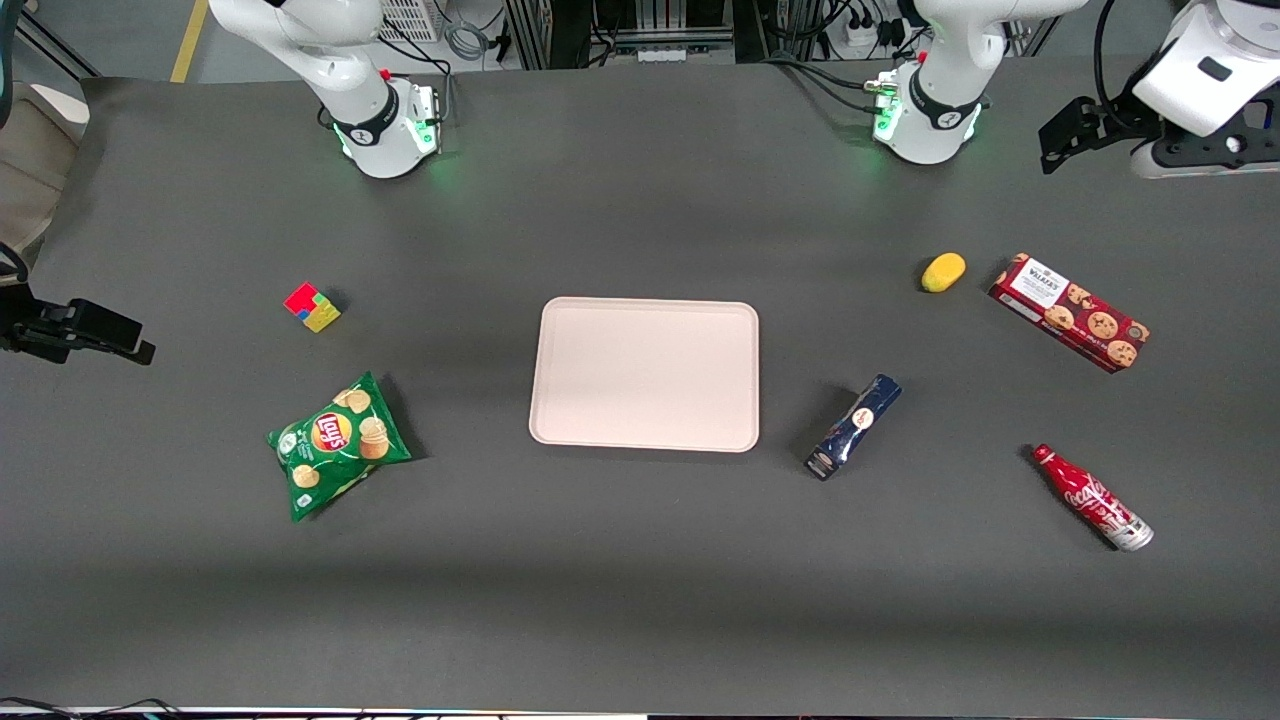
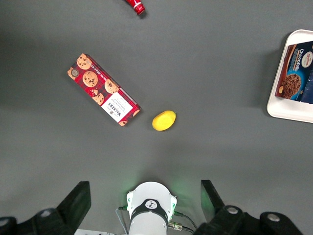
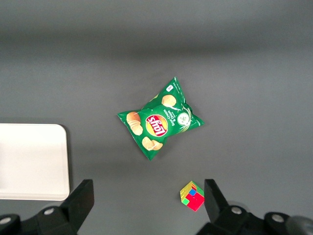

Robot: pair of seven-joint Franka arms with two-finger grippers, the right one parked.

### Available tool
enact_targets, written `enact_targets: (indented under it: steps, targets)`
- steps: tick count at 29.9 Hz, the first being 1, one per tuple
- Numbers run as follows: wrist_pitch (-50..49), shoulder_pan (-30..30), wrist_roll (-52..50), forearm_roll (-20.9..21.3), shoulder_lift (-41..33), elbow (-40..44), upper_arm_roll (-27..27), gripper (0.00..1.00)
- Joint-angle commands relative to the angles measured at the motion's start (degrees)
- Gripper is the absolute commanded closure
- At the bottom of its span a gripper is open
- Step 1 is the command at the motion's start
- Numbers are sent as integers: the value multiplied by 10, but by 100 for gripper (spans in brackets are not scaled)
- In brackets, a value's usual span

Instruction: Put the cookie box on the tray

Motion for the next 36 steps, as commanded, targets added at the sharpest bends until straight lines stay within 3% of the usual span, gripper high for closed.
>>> enact_targets:
  steps: [1, 7, 10, 14, 20, 26, 36]
  targets:
    - [3, 2, 8, 3, -3, 8, 1, 0]
    - [3, -2, 52, -5, -2, 34, -9, 0]
    - [2, -2, 96, -13, -2, 43, -39, 0]
    - [16, -3, 104, -68, 15, 46, -59, 0]
    - [64, -4, 105, -84, 78, 53, -136, 0]
    - [176, -4, 105, -62, 186, 49, -182, 0]
    - [322, -3, 102, 56, 340, 49, -189, 0]
